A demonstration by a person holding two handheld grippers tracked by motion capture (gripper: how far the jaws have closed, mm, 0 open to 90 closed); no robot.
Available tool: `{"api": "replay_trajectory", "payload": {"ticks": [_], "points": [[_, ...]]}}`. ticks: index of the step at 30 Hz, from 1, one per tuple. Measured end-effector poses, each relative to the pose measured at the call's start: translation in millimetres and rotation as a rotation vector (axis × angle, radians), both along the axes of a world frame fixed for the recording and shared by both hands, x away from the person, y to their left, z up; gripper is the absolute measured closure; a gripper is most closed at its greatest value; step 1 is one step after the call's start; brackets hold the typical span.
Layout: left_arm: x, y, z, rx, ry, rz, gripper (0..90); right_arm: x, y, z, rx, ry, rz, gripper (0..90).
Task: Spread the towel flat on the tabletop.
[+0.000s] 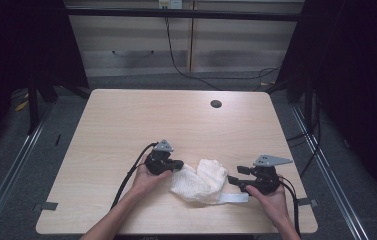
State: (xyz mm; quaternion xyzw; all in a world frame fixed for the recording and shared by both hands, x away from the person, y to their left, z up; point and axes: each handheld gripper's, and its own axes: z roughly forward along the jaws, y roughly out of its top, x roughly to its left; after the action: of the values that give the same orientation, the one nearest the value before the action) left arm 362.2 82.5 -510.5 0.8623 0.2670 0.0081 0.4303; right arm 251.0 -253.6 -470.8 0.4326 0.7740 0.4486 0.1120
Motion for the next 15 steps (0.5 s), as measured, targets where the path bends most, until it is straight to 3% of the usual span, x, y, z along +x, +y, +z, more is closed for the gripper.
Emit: {"api": "replay_trajectory", "payload": {"ticks": [5,15], "points": [[2.4,5.2,3.9,-0.043,0.022,0.012,87.2,-0.8,-1.9,-0.5,0.0,0.002,-0.004,40.9],[4.8,20.7,25.8,-0.123,-0.004,0.042,87.3,-0.8,-3.1,0.0,0.001,-0.002,-0.006,40.8]]}}
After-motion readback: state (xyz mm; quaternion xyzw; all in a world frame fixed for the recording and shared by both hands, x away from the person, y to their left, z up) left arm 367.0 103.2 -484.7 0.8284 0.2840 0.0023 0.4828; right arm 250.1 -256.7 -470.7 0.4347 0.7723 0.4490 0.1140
